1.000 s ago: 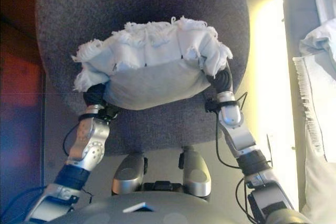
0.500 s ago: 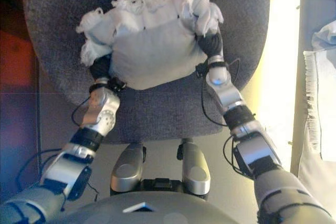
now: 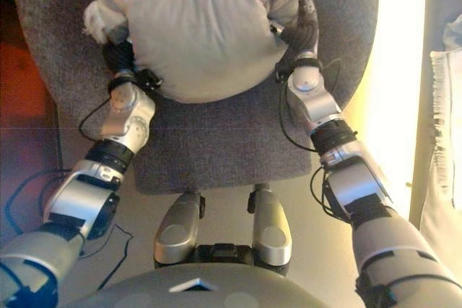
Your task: Pick up the cushion and take it to the sofa
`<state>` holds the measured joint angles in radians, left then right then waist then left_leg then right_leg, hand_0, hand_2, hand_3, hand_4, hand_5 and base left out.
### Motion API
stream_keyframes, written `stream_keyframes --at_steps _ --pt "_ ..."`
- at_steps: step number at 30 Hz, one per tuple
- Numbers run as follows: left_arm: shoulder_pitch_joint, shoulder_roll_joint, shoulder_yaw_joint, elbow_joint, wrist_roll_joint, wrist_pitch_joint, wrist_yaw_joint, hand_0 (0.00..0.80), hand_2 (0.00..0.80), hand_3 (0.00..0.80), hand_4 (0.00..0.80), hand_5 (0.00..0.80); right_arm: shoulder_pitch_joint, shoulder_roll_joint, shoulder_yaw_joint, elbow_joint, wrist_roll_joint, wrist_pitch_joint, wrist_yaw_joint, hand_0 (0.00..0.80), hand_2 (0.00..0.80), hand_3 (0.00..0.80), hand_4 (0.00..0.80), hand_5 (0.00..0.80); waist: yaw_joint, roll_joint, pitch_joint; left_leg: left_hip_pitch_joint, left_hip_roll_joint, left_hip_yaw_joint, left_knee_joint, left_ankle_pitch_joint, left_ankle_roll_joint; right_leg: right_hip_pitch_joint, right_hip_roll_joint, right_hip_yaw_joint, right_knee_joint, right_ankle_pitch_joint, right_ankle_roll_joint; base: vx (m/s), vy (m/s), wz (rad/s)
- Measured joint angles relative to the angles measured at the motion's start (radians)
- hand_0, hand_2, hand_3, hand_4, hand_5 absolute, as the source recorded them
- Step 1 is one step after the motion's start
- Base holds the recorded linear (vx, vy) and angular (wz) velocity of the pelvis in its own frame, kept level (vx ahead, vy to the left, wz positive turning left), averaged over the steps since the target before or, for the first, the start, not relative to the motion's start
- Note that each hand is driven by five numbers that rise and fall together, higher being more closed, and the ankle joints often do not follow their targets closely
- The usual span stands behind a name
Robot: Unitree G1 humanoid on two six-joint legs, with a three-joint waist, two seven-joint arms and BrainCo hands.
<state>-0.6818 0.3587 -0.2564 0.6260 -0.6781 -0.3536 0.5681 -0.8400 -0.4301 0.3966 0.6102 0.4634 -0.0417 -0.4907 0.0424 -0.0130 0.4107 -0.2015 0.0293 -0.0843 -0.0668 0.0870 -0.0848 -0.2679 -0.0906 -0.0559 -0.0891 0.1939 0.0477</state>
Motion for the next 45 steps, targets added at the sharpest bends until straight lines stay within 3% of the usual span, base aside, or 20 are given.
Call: stream_keyframes --at_steps 7,13,18,25,31,36,40,42,45 --pt "0.181 0.061 0.214 -0.156 0.090 -0.058 0.114 0.000 0.000 0.000 0.000 0.000 0.138 -0.061 -0.195 -0.134 -0.049 -0.030 -0.088 0.000 0.000 0.000 0.000 0.000 0.004 0.026 0.015 0.045 0.002 0.001 -0.010 0.002 0.000 0.041 0.001 -0.007 -0.001 -0.001 0.000 0.063 -0.021 0.00" --pt "0.405 0.050 0.380 -0.166 0.146 -0.067 0.246 0.000 0.000 0.000 0.000 0.000 0.324 -0.072 -0.398 -0.281 -0.099 -0.072 -0.196 0.000 0.000 0.000 0.000 0.000 0.006 0.026 0.014 0.080 0.004 0.000 -0.018 0.004 0.000 0.072 0.003 -0.009 -0.001 -0.005 0.000 0.093 -0.052 0.01" --pt "0.527 0.035 0.494 -0.135 0.154 -0.066 0.305 0.000 0.000 0.000 0.000 0.000 0.456 -0.109 -0.540 -0.332 -0.100 -0.083 -0.218 0.000 0.000 0.000 0.000 0.000 0.011 0.030 0.009 0.137 0.011 -0.001 -0.019 -0.004 -0.001 0.128 0.005 -0.010 -0.001 -0.017 -0.002 0.101 -0.036 -0.01" --pt "0.625 0.028 0.593 -0.033 0.156 -0.037 0.406 0.000 0.000 0.000 0.000 0.000 0.655 -0.119 -0.657 -0.332 -0.102 -0.081 -0.218 0.000 0.000 0.000 0.000 0.000 0.013 0.041 -0.140 0.174 0.020 0.002 -0.020 -0.023 -0.002 0.165 0.016 -0.010 -0.001 -0.036 -0.003 0.079 -0.034 -0.01" --pt "0.728 0.006 0.597 0.156 0.117 0.099 0.449 0.000 0.000 0.000 0.000 0.000 0.833 -0.104 -0.739 -0.220 -0.102 -0.036 -0.216 0.000 0.000 0.000 0.000 0.000 -0.004 0.017 -0.231 0.201 0.024 0.004 -0.021 -0.033 0.001 0.189 0.017 -0.008 -0.005 -0.052 -0.004 0.025 -0.034 -0.01" --pt "0.805 -0.041 0.598 0.430 -0.005 0.271 0.361 0.000 0.000 0.000 0.000 0.000 0.948 0.035 -0.698 0.157 -0.051 0.008 -0.177 0.000 0.000 0.000 0.000 0.000 -0.028 -0.028 -0.290 0.234 0.028 0.020 -0.022 -0.038 -0.003 0.213 0.016 -0.005 -0.006 -0.054 -0.007 0.068 -0.036 -0.09" --pt "0.819 -0.073 0.510 0.606 0.003 0.429 0.204 0.000 0.000 0.000 0.000 0.000 0.991 0.136 -0.613 0.493 0.002 0.032 -0.051 0.000 0.000 0.000 0.000 0.000 -0.028 -0.024 -0.320 0.260 0.032 0.030 -0.026 -0.038 0.000 0.237 0.016 -0.006 -0.007 -0.056 -0.002 0.051 -0.025 -0.10" --pt "0.819 -0.116 0.451 0.681 0.039 0.472 0.110 0.000 0.000 0.000 0.000 0.000 0.994 0.168 -0.571 0.598 0.021 0.067 0.024 0.000 0.000 0.000 0.000 0.000 -0.031 0.000 -0.335 0.260 0.048 0.032 -0.027 -0.038 0.001 0.239 0.026 -0.010 0.006 -0.061 0.013 0.018 -0.014 -0.12" --pt "0.790 -0.148 0.343 0.734 0.079 0.553 -0.073 0.000 0.000 0.000 0.000 0.000 0.993 0.228 -0.469 0.712 -0.003 0.121 0.127 0.000 0.000 0.000 0.000 0.000 -0.032 -0.002 -0.359 0.261 0.054 0.032 -0.022 -0.049 -0.010 0.224 0.038 -0.014 0.021 -0.080 -0.007 -0.005 0.001 0.02"
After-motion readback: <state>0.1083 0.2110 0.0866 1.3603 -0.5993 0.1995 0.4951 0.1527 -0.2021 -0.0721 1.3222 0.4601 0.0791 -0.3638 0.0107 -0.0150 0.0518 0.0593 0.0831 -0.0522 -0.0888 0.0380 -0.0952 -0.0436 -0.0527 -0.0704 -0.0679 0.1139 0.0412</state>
